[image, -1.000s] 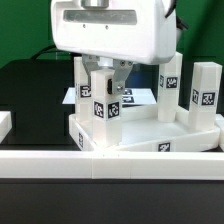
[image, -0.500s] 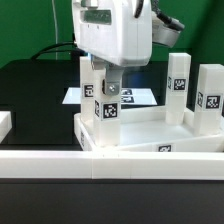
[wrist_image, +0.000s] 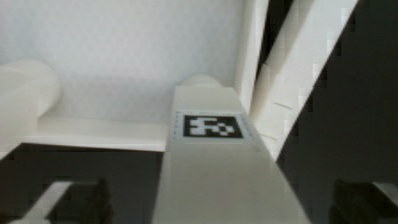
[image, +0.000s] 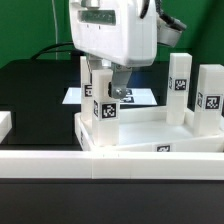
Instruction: Assemble desk
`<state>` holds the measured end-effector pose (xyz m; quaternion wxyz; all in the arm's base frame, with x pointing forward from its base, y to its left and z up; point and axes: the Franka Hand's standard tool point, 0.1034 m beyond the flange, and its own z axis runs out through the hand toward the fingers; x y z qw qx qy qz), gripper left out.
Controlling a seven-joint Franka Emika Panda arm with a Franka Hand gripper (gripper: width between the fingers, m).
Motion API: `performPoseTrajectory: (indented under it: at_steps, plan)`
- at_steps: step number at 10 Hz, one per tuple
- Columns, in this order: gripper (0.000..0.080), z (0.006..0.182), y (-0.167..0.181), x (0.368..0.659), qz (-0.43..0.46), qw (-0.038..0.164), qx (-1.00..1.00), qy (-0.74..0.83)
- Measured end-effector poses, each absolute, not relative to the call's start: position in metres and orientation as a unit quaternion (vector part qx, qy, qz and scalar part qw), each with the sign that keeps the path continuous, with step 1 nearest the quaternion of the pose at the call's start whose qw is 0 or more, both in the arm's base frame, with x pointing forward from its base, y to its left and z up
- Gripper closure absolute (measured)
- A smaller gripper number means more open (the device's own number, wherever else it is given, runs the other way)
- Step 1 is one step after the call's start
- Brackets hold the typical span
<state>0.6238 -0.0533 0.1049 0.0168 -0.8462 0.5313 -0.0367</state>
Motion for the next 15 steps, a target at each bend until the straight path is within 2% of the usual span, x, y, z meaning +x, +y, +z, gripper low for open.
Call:
performPoseTrajectory:
  at_steps: [2,15]
  plan:
    - [0.0152,0.1050,-0.0528,0.6243,-0.039,0.015,-0.876,0.481]
    - [0.0151,0.1034,-0.0528,0.6237,-0.038,0.015,-0.874,0.484]
